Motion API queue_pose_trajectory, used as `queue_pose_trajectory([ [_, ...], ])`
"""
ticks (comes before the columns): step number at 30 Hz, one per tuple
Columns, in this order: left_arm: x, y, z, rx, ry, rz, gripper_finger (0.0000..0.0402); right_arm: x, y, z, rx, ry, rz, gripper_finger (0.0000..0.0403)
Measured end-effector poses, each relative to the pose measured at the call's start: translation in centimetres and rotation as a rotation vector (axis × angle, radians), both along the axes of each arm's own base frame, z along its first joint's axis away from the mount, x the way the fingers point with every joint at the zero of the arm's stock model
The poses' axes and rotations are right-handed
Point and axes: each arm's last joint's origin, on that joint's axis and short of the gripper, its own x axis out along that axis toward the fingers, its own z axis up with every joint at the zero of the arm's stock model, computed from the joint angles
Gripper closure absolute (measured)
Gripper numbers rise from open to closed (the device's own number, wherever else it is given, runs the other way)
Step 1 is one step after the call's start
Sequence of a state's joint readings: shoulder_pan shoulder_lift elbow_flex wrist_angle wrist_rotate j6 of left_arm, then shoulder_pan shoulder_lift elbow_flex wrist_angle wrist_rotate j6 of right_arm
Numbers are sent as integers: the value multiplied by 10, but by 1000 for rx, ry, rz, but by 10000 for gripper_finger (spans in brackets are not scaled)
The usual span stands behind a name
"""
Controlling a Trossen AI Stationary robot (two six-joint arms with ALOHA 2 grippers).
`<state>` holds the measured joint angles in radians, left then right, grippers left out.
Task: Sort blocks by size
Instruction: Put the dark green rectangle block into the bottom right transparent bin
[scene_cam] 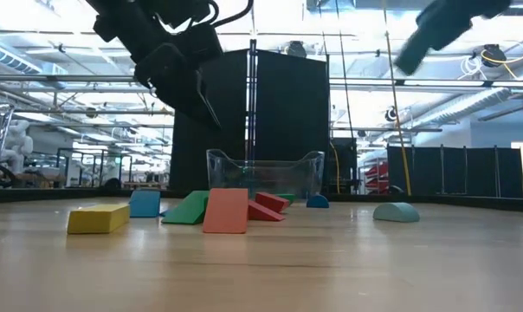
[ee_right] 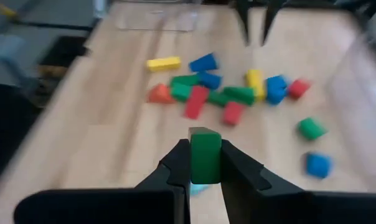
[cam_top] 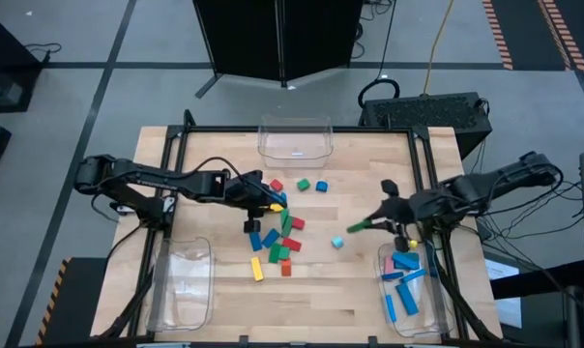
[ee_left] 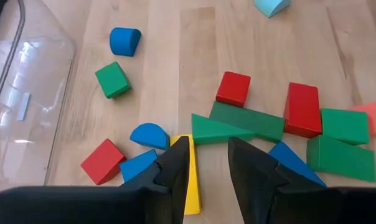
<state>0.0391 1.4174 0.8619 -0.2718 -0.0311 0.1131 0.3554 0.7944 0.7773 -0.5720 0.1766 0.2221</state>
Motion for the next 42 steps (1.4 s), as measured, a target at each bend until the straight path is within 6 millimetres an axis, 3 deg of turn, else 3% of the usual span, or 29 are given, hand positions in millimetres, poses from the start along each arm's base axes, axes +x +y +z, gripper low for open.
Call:
queue_pose_trajectory([
  [7,0,0,0,2,2,0,288,-25,2,-4,310,204,17,354],
  [13,-1,0,-1,1,14,4,288,-43,5,-20,412,517,-38,354],
  [16,-2,0,-2,1,26,4,288,-47,7,-22,455,581,-69,354],
  [32,-9,0,-7,-51,110,100,288,-44,33,-33,549,770,-163,352],
  [42,-9,1,-7,-11,108,98,288,-20,60,-53,477,836,-153,346],
])
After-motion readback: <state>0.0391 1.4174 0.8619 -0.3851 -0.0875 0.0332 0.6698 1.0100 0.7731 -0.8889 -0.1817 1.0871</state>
